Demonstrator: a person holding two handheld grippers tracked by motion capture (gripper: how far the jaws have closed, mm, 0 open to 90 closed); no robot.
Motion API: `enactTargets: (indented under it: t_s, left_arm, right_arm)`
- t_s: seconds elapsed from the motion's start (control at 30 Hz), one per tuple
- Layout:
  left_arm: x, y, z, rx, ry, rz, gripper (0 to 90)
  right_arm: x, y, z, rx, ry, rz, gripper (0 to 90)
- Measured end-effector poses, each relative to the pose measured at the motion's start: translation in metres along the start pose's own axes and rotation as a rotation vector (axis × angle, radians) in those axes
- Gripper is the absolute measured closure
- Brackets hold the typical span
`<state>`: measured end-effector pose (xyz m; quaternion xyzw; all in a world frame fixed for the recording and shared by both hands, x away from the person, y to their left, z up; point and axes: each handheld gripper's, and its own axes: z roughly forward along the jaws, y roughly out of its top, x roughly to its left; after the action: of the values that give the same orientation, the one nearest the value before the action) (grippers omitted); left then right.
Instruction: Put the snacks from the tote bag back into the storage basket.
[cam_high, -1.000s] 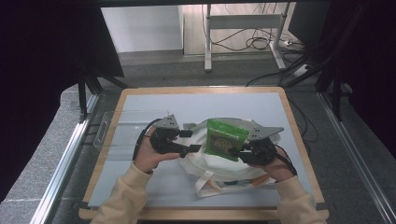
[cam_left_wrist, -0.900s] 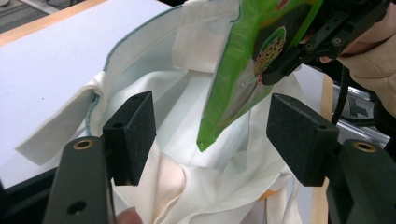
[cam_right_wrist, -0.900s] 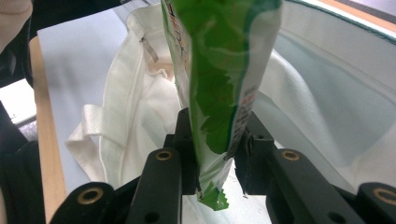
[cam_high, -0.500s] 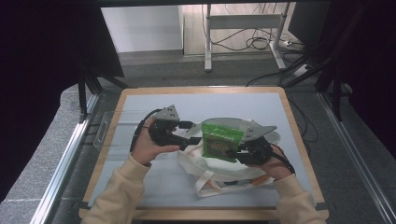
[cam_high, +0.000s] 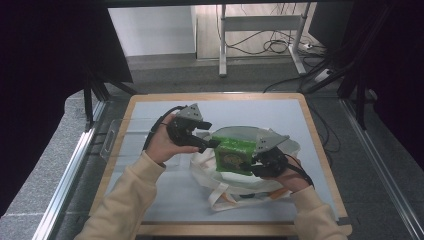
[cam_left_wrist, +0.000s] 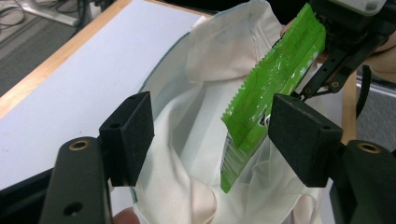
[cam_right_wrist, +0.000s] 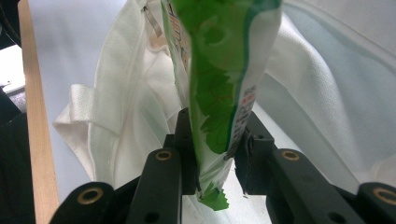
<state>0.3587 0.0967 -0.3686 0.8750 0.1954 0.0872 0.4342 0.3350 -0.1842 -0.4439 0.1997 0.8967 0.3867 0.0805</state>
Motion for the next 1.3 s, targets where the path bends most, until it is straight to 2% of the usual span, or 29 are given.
enactTargets:
  t_s: [0.17, 0.33, 0.4, 0.57, 0.67, 0.8, 0.87, 1.17, 1.3]
  left_arm:
    - [0.002, 0.006, 0.005, 0.024, -0.048, 0.037, 32.5]
    - [-0.002, 0.015, 0.006, 0.051, -0.087, 0.097, 32.9]
    - [-0.005, 0.018, 0.008, 0.06, -0.09, 0.111, 33.7]
    - [-0.007, 0.018, 0.022, 0.127, -0.129, 0.147, 36.0]
    - [-0.007, 0.016, 0.028, 0.158, -0.153, 0.164, 41.6]
    - [-0.01, 0.016, 0.034, 0.189, -0.174, 0.191, 59.9]
    - [-0.012, 0.017, 0.036, 0.205, -0.176, 0.213, 64.6]
    - [-0.013, 0.017, 0.034, 0.228, -0.18, 0.272, 74.4]
    - [-0.011, 0.016, 0.033, 0.22, -0.181, 0.274, 76.8]
  right_arm:
    - [0.0, 0.0, 0.0, 0.0, 0.0, -0.001, 72.1]
    - [-0.001, 0.0, 0.0, 0.002, 0.002, 0.002, 72.1]
    - [-0.001, 0.0, 0.0, 0.002, 0.002, 0.001, 72.1]
    - [0.0, 0.001, 0.0, 0.001, 0.003, -0.001, 72.1]
    - [0.0, 0.001, 0.0, -0.001, 0.005, -0.002, 72.1]
    - [0.0, 0.002, 0.001, 0.002, 0.006, -0.004, 72.1]
    - [0.0, 0.002, 0.001, 0.001, 0.008, -0.005, 72.0]
    - [0.0, 0.002, -0.001, -0.007, 0.011, -0.008, 71.4]
    - [-0.001, 0.002, -0.003, -0.019, 0.016, -0.004, 70.5]
